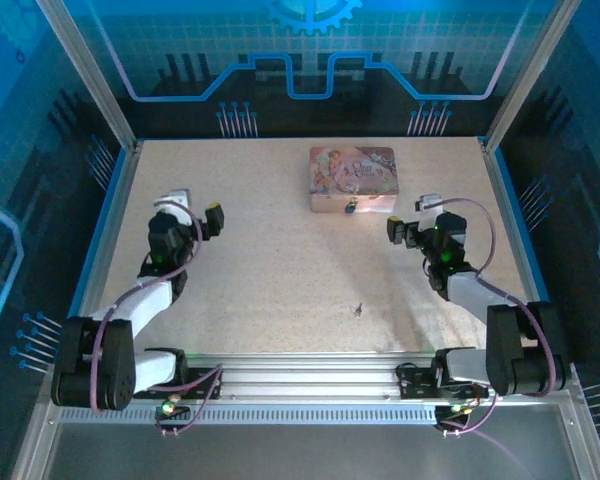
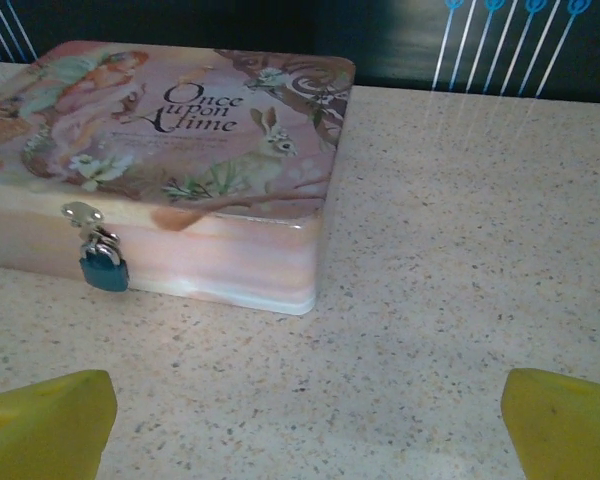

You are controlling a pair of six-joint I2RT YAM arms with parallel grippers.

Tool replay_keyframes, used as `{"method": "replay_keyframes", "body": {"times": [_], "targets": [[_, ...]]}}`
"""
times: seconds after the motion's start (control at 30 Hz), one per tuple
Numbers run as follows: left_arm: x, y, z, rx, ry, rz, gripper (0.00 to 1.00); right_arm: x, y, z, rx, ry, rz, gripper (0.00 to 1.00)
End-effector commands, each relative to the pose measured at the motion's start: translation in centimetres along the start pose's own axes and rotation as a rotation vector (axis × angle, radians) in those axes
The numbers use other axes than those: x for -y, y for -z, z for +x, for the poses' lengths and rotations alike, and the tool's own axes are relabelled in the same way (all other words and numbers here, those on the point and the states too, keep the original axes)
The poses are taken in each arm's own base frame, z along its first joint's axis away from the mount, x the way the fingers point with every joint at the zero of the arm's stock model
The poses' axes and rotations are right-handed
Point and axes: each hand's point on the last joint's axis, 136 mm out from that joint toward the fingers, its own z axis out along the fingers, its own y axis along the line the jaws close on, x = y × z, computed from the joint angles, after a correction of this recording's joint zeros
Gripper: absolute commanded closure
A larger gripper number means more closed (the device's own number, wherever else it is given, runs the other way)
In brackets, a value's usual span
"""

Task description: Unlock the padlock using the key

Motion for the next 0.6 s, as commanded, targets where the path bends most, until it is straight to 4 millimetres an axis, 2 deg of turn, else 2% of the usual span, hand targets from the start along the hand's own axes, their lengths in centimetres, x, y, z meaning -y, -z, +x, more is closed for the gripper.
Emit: {"method": "replay_keyframes", "body": {"times": [0.0,0.2,0.4,0.5,0.57], "targets": [[0.3,0.4,0.7,-0.177,0.163,-0.026,0.01,-0.1,0.3,-0.6,-0.078,-0.121,-0.051,0.00],[3.8,-0.5,0.1,-0.316,0.375,0.102,0.01,-1.5,-0.8,-2.2,-0.193,-0.270,-0.185,0.00],[8.4,-2.6,0.4,-0.415,0.458,0.217,0.02,-1.4,-2.4,-3.1,-0.229,-0.350,-0.211,0.00],[11.0,-3.9,0.5,-0.458,0.471,0.288,0.05,-0.8,-3.3,-2.6,-0.240,-0.421,-0.225,0.00],[12.8,-4.8,0.7,-0.487,0.479,0.330,0.07,-0.2,-4.1,-3.7,-0.216,-0.450,-0.234,0.00]]}}
